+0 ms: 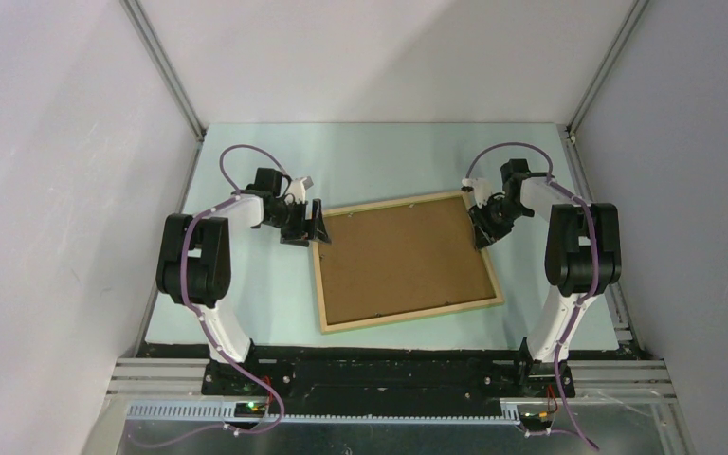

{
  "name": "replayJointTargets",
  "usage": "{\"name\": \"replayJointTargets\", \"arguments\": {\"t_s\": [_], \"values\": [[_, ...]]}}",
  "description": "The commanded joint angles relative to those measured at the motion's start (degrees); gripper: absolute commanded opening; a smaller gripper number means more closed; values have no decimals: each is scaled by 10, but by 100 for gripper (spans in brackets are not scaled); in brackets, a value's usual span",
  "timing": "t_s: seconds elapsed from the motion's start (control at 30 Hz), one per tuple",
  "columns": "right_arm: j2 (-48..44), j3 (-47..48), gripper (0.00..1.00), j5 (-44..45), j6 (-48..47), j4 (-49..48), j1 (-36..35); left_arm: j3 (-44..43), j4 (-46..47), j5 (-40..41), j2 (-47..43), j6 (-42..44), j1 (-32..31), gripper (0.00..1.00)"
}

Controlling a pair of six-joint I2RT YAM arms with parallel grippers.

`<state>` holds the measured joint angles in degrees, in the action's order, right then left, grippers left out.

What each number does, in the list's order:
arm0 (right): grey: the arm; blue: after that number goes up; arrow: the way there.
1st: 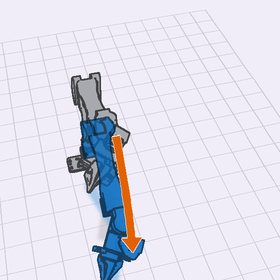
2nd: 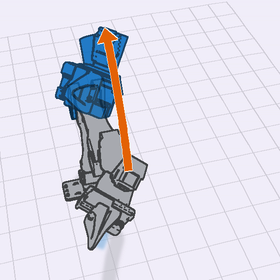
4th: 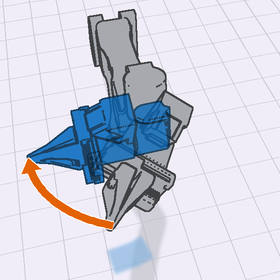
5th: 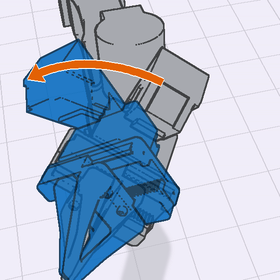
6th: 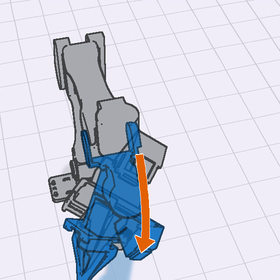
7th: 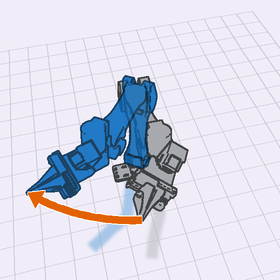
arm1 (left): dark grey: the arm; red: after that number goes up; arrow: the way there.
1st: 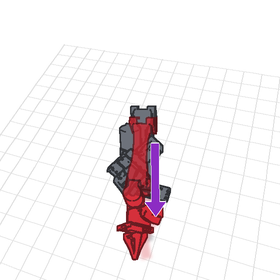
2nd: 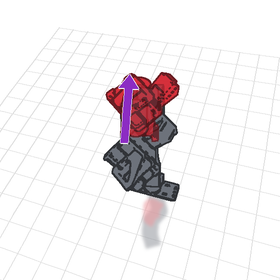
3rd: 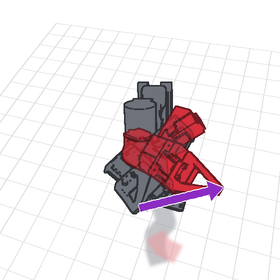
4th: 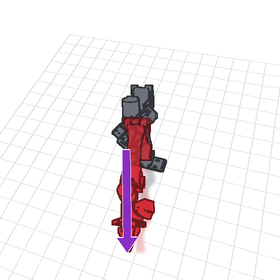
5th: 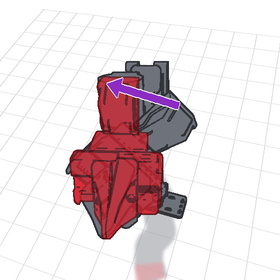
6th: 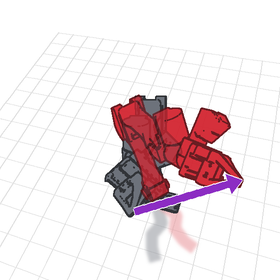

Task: Put the photo into the frame
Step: Install the photo frame at the center of the board.

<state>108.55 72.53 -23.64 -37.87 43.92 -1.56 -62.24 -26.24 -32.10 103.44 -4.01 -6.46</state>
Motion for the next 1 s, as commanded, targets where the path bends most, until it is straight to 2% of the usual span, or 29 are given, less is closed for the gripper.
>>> {"name": "replayJointTargets", "arguments": {"t_s": [0.0, 0.2, 0.3, 0.53, 0.67, 0.97], "values": [[-12, -6, 31, 23, -28, 1, 4, -2, -15, 25, -7, 19, 3, 83], [-12, -6, 29, 18, -18, -3, 5, -5, -17, 25, 4, 20, 4, 79], [-12, -6, 33, 6, 2, -6, 5, -7, -17, 25, 11, 19, 4, 75], [-18, -6, 45, 2, 29, -17, 8, -11, -19, 25, 27, 13, 3, 55], [-18, -6, 46, 5, 35, -20, 8, -18, -18, 24, 39, 9, 2, 45], [-15, -5, 45, 5, 50, -31, 10, -40, -22, 22, 60, 6, 1, 30]]}}
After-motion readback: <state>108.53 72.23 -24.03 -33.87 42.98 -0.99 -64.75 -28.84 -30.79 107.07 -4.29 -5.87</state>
